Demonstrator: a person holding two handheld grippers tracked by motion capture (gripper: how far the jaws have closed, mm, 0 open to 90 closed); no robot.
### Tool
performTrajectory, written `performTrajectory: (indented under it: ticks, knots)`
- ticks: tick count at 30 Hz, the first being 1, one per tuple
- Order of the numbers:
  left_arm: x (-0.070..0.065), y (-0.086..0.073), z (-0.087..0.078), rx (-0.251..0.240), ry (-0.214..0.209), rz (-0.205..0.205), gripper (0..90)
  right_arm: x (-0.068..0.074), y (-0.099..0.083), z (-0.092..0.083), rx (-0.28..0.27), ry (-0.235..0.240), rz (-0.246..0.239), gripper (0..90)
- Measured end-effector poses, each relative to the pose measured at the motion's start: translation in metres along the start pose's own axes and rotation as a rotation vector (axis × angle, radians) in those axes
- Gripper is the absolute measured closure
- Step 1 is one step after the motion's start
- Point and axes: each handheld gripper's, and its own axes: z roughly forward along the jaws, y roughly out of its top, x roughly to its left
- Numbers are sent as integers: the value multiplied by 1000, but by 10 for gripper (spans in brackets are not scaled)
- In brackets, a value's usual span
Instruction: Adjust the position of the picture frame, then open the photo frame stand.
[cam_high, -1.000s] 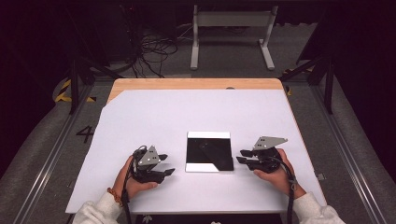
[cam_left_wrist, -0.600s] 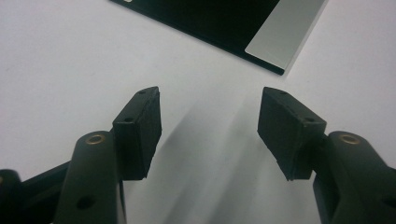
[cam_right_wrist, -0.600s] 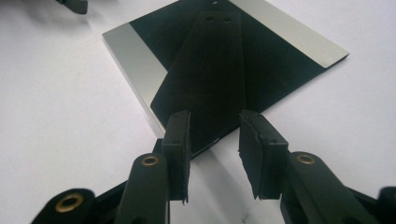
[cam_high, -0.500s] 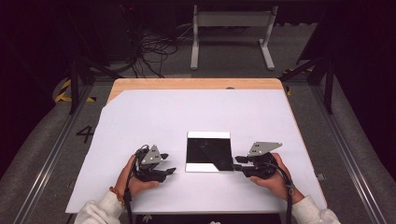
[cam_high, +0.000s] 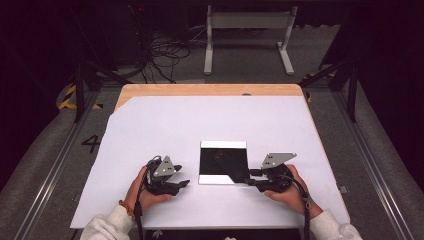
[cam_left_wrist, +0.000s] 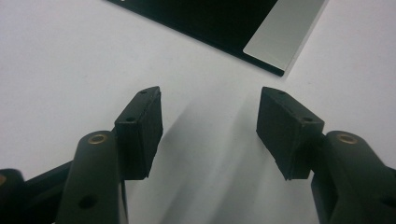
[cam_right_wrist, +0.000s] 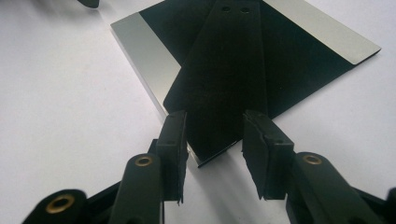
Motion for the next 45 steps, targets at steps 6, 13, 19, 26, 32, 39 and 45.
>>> performTrajectory:
  ticks: [6,13,19,26,32,39,45]
  knots:
    - [0,0,0,4,-2,2,424,0,1,1,-3,4,8,589]
    - [-1,-1,1,6,-3,-2,424,0,1,2,7,3,9,575]
    - [-1,0,-2,0,7,-7,425,-1,-1,0,15,3,4,569]
    - [2,0,-3,-10,10,-13,424,-2,-1,-3,23,6,-8,566]
    - [0,0,-4,-4,14,-11,424,-1,-1,-5,45,4,-26,586]
    - [0,1,-3,6,26,-7,420,2,-1,-5,89,5,-63,702]
    - [-2,1,-3,8,26,-4,415,4,-2,-4,112,2,-80,761]
